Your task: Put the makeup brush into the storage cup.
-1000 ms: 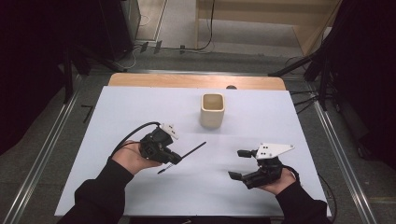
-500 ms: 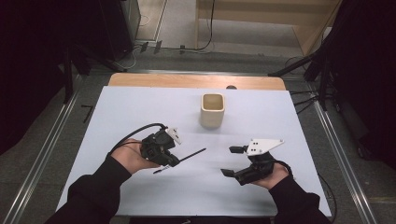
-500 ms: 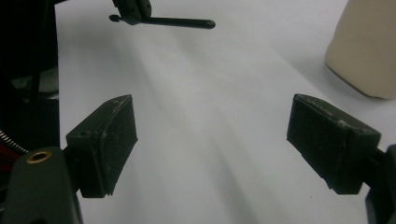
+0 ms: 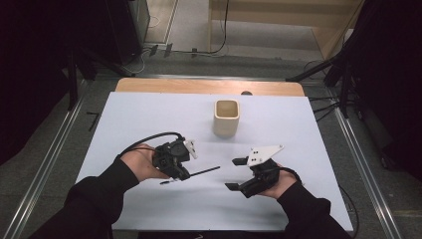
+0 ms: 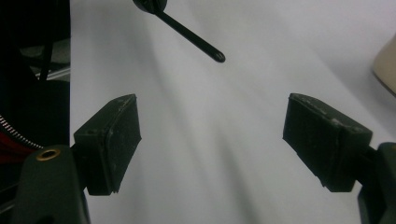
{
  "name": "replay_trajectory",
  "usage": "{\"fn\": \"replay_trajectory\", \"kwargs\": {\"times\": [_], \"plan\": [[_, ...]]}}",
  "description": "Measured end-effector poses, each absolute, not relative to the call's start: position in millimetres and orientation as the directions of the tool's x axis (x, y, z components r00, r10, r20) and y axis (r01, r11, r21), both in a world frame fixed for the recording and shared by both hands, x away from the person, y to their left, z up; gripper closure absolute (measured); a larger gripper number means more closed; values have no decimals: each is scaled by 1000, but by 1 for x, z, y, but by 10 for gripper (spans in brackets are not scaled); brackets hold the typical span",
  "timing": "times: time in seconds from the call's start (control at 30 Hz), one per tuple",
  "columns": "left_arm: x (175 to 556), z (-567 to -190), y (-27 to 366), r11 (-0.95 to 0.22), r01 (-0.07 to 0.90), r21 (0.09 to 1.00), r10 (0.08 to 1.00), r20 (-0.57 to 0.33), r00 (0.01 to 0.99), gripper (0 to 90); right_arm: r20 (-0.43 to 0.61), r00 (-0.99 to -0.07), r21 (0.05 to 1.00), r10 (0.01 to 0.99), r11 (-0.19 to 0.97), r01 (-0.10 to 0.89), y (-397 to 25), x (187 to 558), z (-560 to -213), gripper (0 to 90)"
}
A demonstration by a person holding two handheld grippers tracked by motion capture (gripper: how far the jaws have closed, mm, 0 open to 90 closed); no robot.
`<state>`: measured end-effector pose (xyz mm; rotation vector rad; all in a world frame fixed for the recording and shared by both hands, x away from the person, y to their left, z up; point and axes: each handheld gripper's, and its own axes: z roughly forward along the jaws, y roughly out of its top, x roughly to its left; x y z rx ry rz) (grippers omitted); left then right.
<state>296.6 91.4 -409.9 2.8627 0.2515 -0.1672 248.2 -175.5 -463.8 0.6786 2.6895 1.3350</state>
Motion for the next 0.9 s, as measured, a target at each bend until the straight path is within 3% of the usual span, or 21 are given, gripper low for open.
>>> {"fn": "replay_trajectory", "kwargs": {"times": [0.3, 0.9], "plan": [[295, -409, 80, -977, 119, 175, 98, -128, 987, 869, 136, -928, 739, 345, 589, 328, -160, 252, -460, 253], [293, -406, 63, -991, 13, 131, -5, -135, 991, 869, 154, -951, 728, 267, 620, 292, -142, 260, -463, 331]]}}
